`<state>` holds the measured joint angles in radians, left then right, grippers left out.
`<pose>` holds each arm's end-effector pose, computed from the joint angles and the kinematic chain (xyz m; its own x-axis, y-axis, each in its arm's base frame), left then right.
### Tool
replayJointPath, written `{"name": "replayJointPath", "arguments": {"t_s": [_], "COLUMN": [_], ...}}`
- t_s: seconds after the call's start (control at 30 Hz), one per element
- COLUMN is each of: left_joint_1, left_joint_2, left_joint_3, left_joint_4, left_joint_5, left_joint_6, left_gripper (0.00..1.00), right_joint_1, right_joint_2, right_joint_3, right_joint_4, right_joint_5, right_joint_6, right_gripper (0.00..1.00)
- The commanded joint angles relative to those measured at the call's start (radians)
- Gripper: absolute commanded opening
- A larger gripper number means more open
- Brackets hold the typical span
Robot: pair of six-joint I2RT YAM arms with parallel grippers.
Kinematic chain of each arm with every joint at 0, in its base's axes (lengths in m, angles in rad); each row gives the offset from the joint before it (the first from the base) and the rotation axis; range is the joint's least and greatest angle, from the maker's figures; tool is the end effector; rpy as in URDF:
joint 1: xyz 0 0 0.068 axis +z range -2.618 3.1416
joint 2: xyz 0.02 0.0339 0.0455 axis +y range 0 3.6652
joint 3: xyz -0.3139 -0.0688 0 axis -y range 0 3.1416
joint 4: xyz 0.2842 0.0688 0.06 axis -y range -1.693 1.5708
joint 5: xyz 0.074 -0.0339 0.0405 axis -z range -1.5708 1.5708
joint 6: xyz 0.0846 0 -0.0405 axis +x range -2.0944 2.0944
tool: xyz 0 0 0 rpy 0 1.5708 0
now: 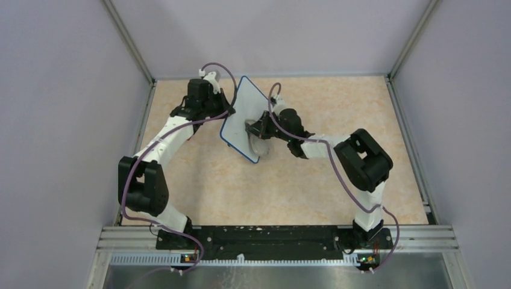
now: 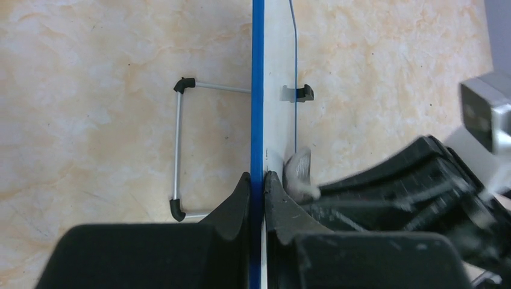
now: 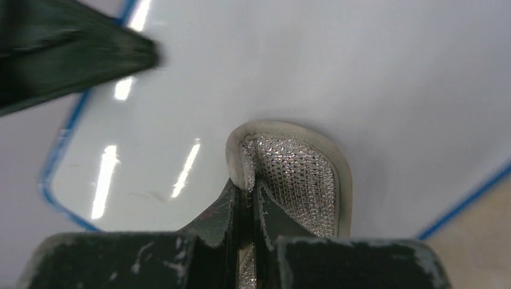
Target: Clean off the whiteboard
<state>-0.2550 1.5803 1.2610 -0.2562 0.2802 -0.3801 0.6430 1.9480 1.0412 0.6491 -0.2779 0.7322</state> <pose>0.4217 -0.1341 0.3106 -0.6623 -0.1958 -0.7232 0.2382 0.8601 -0.4510 0.3928 0.3233 0.1789 -0.6791 0.2945 -0.6724 -0.4504 0.5562 0.6984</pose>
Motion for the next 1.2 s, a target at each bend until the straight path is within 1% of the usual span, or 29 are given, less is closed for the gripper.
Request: {"name": "replayJointPath", "arguments": {"t_s": [0.0, 0.1, 0.23, 0.3, 0.43, 0.57, 0.7, 0.93, 1.17], "left_joint_1": [-0.040, -0.039, -0.040, -0.039, -0.038, -0.036, -0.036, -0.035, -0.033], "left_joint_2": [0.019, 0.024, 0.026, 0.025, 0.017, 0.012, 0.003, 0.003, 0.003], "left_joint_3": [-0.027, -0.023, -0.022, -0.022, -0.022, -0.022, -0.026, -0.026, -0.027], "left_joint_4": [-0.094, -0.094, -0.094, -0.094, -0.094, -0.096, -0.095, -0.095, -0.095], "left_joint_5": [0.072, 0.073, 0.073, 0.073, 0.073, 0.077, 0.079, 0.082, 0.082], "left_joint_6": [0.006, 0.004, 0.005, 0.006, 0.006, 0.006, 0.006, 0.005, 0.004], "left_gripper": [0.00, 0.00, 0.00, 0.00, 0.00, 0.00, 0.00, 0.00, 0.00], "right_joint_1": [0.209, 0.226, 0.220, 0.197, 0.116, 0.062, 0.060, 0.056, 0.038], "right_joint_2": [-0.039, -0.010, 0.008, 0.012, 0.046, 0.093, 0.062, 0.023, 0.040], "right_joint_3": [0.154, 0.193, 0.175, 0.139, 0.053, 0.041, 0.034, 0.041, 0.042], "right_joint_4": [0.002, 0.020, 0.053, 0.051, 0.043, -0.017, -0.046, -0.164, -0.176], "right_joint_5": [-0.144, -0.184, -0.217, -0.194, -0.134, -0.121, -0.082, 0.016, 0.018], "right_joint_6": [-0.088, -0.081, -0.090, -0.083, 0.006, 0.040, 0.007, -0.055, -0.035], "right_gripper": [0.00, 0.00, 0.00, 0.00, 0.00, 0.00, 0.00, 0.00, 0.00]}}
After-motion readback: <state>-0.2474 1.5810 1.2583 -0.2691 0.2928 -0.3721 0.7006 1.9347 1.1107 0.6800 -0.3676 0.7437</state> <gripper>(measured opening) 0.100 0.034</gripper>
